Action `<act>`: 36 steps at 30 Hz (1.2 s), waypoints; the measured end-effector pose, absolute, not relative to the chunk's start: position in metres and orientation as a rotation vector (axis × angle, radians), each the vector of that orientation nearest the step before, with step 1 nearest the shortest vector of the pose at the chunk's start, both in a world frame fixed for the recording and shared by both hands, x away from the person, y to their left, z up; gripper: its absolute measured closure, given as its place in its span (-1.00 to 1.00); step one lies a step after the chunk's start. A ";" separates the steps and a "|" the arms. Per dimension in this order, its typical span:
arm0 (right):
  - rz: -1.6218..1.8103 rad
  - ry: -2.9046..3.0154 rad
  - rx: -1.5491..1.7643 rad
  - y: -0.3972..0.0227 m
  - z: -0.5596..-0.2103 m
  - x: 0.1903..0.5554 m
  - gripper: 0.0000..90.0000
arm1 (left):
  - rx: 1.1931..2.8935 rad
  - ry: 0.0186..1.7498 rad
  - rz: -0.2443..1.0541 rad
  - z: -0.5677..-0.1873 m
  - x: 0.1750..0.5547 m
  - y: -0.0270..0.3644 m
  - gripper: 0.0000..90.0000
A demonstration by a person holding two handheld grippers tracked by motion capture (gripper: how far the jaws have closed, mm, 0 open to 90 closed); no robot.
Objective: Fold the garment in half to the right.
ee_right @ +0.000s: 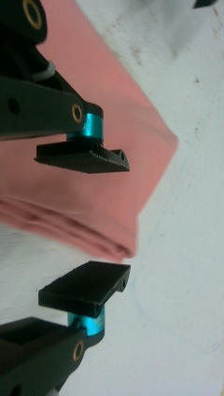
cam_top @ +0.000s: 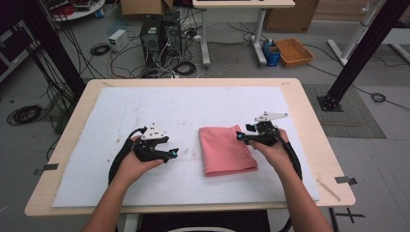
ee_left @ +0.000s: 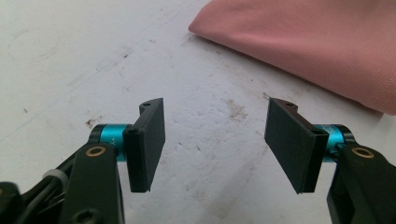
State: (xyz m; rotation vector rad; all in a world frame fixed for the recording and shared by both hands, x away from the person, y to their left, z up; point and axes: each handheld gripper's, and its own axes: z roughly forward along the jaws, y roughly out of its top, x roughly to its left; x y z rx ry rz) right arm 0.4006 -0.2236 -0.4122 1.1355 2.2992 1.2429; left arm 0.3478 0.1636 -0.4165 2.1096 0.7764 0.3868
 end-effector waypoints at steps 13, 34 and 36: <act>1.256 2.410 1.244 -0.217 -0.439 0.441 1.00 | 2.113 0.789 0.386 -0.420 0.348 0.168 -0.15; 1.345 2.321 1.314 -0.225 -0.442 0.446 1.00 | 2.124 0.788 0.389 -0.424 0.347 0.166 -0.15; 1.346 2.291 1.311 -0.228 -0.439 0.446 1.00 | 2.124 0.792 0.389 -0.424 0.347 0.167 -0.15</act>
